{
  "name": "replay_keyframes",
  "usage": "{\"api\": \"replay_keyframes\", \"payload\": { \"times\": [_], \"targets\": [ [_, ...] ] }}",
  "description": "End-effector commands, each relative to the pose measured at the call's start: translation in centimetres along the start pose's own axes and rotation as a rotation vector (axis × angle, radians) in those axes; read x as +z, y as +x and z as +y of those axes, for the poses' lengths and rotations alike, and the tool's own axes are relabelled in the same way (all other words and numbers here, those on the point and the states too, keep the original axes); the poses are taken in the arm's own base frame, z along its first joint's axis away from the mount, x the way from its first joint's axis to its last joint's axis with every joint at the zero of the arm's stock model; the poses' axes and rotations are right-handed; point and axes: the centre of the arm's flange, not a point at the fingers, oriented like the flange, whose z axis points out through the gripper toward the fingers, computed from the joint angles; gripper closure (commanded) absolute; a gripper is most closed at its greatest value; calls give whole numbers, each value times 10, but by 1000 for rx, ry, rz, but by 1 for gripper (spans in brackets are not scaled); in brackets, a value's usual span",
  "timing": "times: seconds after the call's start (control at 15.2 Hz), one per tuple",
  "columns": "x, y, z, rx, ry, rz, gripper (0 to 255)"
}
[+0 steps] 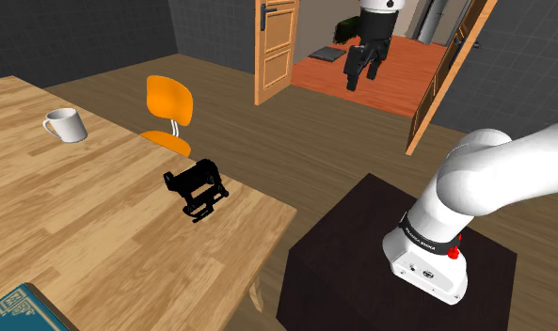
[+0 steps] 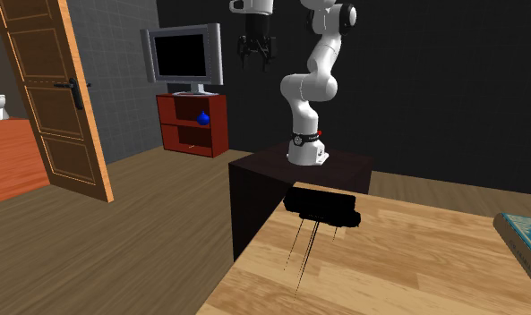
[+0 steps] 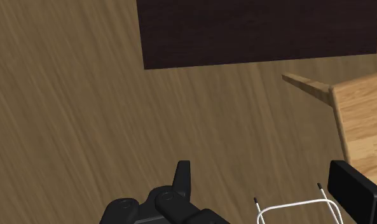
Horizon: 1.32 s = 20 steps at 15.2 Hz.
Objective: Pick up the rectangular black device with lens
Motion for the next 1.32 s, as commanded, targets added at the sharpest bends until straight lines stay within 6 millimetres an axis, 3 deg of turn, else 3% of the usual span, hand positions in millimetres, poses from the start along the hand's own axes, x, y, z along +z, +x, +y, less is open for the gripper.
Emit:
{"api": "replay_keyframes", "payload": {
  "times": [0.0, 1.25],
  "targets": [
    [0, 0, 0, 0, 0, 0, 0],
    [103, 185, -145, -80, 180, -197, 0]
  ]
}}
